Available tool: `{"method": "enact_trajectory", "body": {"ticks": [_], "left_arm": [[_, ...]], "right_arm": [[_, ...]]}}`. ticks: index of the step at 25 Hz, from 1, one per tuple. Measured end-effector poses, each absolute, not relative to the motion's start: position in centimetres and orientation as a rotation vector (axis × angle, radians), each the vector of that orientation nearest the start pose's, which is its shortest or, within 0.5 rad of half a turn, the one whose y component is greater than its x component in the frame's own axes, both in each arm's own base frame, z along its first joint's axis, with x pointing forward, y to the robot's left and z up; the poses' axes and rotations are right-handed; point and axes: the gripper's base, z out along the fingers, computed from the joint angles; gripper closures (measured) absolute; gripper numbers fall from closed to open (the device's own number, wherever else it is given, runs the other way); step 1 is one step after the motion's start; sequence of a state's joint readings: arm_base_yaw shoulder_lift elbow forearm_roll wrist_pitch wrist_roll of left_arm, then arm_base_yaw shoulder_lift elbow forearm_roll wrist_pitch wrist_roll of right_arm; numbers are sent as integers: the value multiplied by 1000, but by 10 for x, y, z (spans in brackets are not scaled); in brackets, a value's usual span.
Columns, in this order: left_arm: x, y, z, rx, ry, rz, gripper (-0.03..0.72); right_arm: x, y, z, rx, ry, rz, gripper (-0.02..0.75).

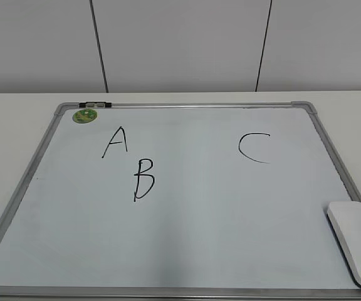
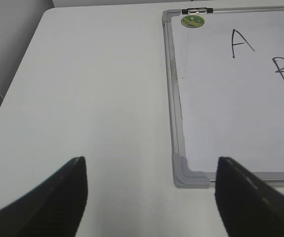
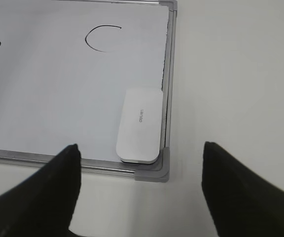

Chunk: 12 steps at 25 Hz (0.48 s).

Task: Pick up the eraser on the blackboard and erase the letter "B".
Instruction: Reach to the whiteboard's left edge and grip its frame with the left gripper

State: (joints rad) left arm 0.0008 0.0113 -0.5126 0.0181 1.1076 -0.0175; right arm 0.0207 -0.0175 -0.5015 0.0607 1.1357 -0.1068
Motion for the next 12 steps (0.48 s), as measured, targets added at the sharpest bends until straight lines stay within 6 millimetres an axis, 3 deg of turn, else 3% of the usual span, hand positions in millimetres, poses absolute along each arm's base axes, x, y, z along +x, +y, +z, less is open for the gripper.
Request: {"method": "enact_trajectory", "body": {"ticks": [12], "left_arm": [[-7,1,277,-20,2090,12,98]], "right_arm": [[-11,5,272,-140,2094,21,151]]}}
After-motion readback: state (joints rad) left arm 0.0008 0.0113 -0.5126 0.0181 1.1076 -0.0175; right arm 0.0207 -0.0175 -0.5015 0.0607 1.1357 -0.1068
